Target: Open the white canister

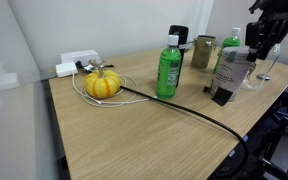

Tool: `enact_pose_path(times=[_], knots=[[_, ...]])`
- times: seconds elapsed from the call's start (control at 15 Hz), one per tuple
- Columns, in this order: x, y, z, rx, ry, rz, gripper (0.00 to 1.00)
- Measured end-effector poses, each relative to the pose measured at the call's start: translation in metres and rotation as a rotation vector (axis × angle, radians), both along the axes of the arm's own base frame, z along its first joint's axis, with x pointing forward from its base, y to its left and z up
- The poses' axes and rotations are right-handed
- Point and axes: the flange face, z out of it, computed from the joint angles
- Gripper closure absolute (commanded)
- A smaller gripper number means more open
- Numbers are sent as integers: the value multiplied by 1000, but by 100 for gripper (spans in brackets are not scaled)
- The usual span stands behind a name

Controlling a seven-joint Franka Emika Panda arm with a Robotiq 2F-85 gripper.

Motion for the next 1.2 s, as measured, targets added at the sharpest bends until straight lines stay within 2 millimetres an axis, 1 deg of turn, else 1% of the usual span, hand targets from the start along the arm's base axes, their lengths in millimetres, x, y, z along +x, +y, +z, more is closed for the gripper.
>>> enact_pose_path(times=[0.13, 0.2, 1.2], knots=[[-2, 0, -1, -2, 19, 0, 99], [-3, -1, -1, -2, 27, 0, 94], [-2, 0, 0, -2, 28, 4, 94]])
